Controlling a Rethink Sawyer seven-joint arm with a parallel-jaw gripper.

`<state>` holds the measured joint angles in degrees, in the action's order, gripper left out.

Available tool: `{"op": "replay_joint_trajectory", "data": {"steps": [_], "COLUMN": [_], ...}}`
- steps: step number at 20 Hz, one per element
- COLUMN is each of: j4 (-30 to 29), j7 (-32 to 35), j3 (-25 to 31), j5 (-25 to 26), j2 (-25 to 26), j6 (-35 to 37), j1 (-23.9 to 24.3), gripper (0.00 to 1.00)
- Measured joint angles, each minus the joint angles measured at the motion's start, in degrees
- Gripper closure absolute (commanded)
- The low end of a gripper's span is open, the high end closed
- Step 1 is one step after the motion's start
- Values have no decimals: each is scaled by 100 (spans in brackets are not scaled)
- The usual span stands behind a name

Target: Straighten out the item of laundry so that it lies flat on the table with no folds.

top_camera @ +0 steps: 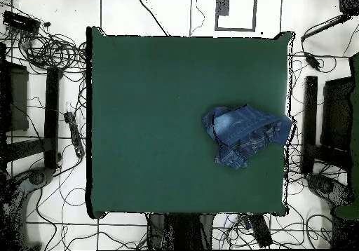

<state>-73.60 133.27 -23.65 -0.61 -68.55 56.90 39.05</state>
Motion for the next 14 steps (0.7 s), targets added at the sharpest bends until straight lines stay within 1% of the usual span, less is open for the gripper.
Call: {"op": "replay_joint_trajectory", "data": {"steps": [4,9,10,14], "j4": [-44,-122,-177,-388], "j7": [-44,-154,-180,-181], "j3": [90,300,382,483], "j5": [-2,-143,-268,-523], "j2": [-5,-18,-21,-41], "j6": [-5,-6,-6,-7], "j1": [38,286,433,671], "gripper": [0,0,0,0]}}
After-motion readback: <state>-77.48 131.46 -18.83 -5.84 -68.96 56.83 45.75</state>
